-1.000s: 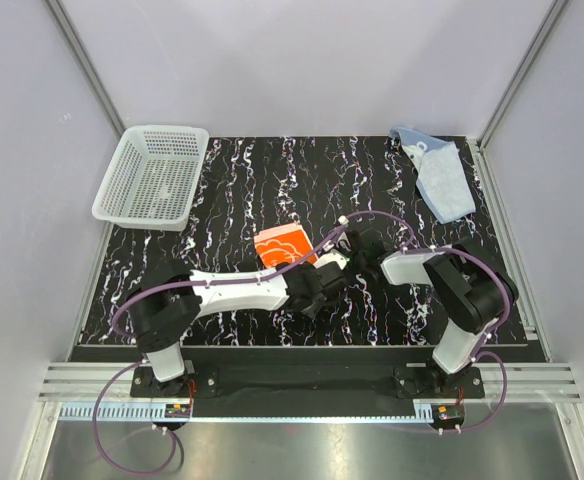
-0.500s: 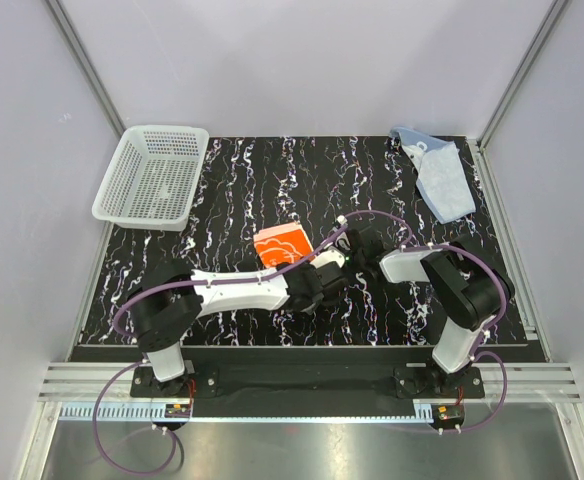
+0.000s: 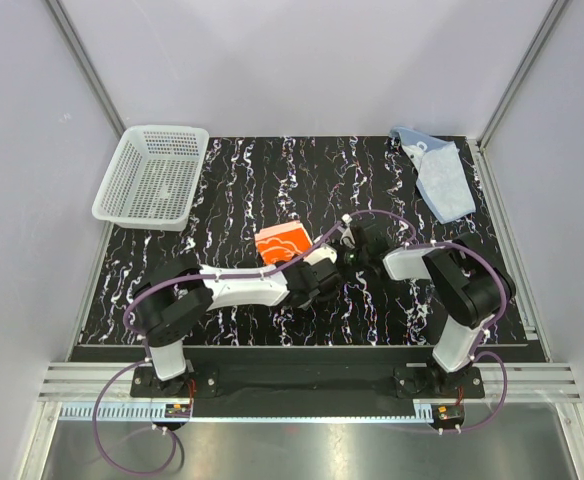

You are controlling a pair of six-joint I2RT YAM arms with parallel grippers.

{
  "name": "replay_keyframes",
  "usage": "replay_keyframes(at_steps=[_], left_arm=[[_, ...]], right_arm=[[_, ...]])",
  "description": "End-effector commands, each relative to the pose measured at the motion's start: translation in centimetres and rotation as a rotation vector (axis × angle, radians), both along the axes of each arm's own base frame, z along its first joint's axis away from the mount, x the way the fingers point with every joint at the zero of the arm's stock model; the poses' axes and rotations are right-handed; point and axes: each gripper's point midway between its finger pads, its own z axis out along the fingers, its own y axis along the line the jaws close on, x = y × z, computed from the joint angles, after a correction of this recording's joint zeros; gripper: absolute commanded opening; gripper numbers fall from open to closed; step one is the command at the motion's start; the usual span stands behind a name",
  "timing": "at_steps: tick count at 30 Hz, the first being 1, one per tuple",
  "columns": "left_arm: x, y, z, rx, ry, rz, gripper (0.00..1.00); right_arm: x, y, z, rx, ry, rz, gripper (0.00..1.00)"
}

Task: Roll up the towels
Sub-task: Roll the towel

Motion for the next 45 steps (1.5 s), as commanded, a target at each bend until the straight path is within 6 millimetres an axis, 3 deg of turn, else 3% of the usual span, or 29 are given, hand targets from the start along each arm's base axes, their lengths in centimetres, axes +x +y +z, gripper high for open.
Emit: replay_keyframes(at_steps=[1, 10, 20, 28, 33, 35, 37, 41, 45], left_arm=[[-1.2, 0.9, -2.5, 0.015, 0.071, -0.016, 0.54], [-2.5, -0.4, -4.2, -0.003, 0.17, -0.101, 0.49], [-3.9, 0.6, -6.3, 0.043, 0.243, -0.105, 0.42], [-4.0, 0.0, -6.4, 0.036, 0.273, -0.12, 0.09], [-4.2, -1.3, -5.5, -0.009, 0.316, -0.11, 0.02], [-5.0, -2.2, -5.2, -0.066, 0.366, -0.104, 0.02], [-5.6, -3.5, -4.3, -0.131, 0.404, -0.097, 0.02], [-6.3, -5.5, -2.4, -0.252, 0.492, -0.074, 0.02], [-6.6, -7.7, 0.4, -0.43, 0.594, -0.051, 0.06]], right_arm=[[-0.3, -3.5, -2.9, -0.159, 0.06, -0.056, 0.18], [0.7, -4.4, -1.8, -0.217, 0.052, -0.038, 0.18], [1.9, -6.3, -2.5, -0.252, 0.087, -0.066, 0.18], [3.7, -8.1, -1.0, -0.261, 0.075, -0.11, 0.19], [5.2, -9.4, 1.0, -0.315, 0.052, -0.15, 0.22], [5.4, -11.1, 1.5, -0.393, 0.062, -0.192, 0.29], [6.6, -12.5, 2.7, -0.445, 0.034, -0.232, 0.32], [6.8, -14.9, 5.0, -0.527, 0.022, -0.282, 0.36], [6.5, -15.2, 8.2, -0.506, -0.036, -0.319, 0.44]])
